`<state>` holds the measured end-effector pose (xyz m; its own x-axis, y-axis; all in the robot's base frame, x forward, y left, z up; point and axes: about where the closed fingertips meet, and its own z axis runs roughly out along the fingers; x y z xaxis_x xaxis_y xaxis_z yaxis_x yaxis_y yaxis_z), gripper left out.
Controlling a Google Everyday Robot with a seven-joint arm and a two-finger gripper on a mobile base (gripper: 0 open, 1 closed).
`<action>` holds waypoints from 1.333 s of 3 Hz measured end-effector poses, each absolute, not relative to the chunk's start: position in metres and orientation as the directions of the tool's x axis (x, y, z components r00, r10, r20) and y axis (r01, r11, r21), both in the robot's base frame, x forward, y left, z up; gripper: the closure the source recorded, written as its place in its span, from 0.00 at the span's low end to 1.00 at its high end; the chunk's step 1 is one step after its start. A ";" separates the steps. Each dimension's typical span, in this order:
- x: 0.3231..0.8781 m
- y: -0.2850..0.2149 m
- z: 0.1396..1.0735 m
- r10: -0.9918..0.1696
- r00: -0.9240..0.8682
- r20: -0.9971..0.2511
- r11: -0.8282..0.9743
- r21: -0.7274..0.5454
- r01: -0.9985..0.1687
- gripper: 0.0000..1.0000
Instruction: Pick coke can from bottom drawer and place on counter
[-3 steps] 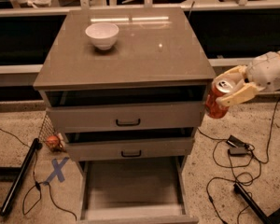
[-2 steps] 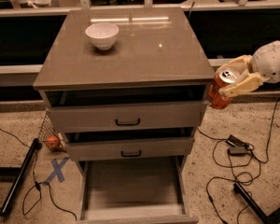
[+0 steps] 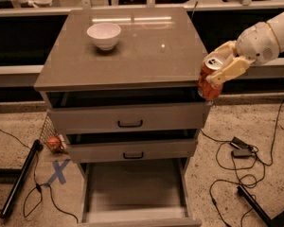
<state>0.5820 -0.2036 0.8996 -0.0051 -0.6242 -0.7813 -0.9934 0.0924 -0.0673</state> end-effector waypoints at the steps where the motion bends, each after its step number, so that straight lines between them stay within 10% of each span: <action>1: 0.615 -0.159 0.903 -0.608 -0.056 -0.792 0.077 0.012 -0.997 1.00; 4: 0.680 -0.121 0.905 -0.525 -0.186 -0.830 0.242 0.064 -0.968 1.00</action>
Offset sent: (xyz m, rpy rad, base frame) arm 0.0966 0.0869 -0.0164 0.1827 0.2529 -0.1440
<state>0.6797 -0.1210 0.9052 -0.1863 -0.5250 -0.8305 -0.9681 0.2421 0.0641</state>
